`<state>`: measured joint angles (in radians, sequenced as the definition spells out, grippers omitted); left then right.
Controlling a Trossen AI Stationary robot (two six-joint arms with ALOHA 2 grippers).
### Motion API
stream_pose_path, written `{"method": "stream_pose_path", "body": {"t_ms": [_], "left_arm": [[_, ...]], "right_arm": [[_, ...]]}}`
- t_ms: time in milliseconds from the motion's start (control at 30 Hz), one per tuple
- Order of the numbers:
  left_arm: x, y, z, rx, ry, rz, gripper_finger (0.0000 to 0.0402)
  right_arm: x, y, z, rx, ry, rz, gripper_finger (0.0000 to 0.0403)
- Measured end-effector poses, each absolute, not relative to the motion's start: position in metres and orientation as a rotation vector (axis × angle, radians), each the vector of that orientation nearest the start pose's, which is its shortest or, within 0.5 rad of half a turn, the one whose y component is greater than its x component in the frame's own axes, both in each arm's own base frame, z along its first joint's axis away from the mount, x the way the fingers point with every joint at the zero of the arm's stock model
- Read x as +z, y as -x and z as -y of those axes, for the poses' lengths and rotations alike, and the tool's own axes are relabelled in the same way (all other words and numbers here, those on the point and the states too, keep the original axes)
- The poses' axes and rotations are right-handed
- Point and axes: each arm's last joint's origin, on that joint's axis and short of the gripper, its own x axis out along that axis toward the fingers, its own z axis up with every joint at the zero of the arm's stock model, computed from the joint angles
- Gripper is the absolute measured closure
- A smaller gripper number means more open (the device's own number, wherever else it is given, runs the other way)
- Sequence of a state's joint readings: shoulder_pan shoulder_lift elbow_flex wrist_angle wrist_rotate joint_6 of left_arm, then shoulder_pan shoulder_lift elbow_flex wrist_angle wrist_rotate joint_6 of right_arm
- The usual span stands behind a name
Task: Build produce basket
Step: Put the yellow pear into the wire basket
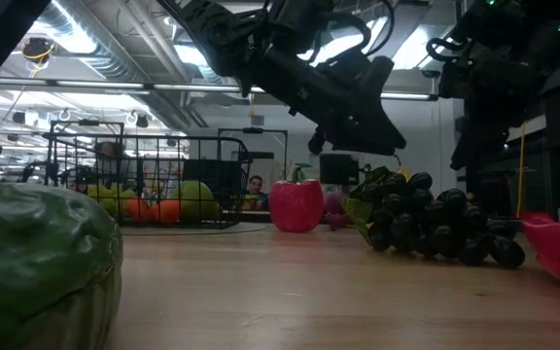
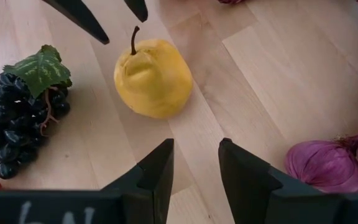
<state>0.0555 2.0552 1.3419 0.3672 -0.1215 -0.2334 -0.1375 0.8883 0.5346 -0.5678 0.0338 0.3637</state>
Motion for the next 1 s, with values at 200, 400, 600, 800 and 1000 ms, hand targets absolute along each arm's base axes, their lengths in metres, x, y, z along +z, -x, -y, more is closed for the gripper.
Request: {"method": "stream_pose_path", "body": {"t_ms": [200,400,600,800,1000], "left_arm": [[0.1896,-0.4574,-0.0284,0.214,0.219,-0.324,0.0289],[0.1816,-0.4583,-0.0264,0.222,0.216,-0.356,0.0289],[0.1831,-0.4583,-0.0263,0.285,0.21,-0.335,0.0289],[0.187,-0.4598,-0.0258,0.262,0.218,-0.294,0.0289],[0.1865,-0.4597,-0.0244,0.264,0.217,-0.3,0.0289]], "right_arm": [[0.2028,-0.1609,0.0233,-0.327,-0.382,-0.883,0.0274],[0.2028,-0.1609,0.0233,-0.327,-0.382,-0.883,0.0274],[0.2028,-0.1609,0.0233,-0.327,-0.382,-0.883,0.0274],[0.2028,-0.1609,0.0234,-0.326,-0.382,-0.882,0.0274],[0.2028,-0.1609,0.0233,-0.326,-0.382,-0.882,0.0274]]}}
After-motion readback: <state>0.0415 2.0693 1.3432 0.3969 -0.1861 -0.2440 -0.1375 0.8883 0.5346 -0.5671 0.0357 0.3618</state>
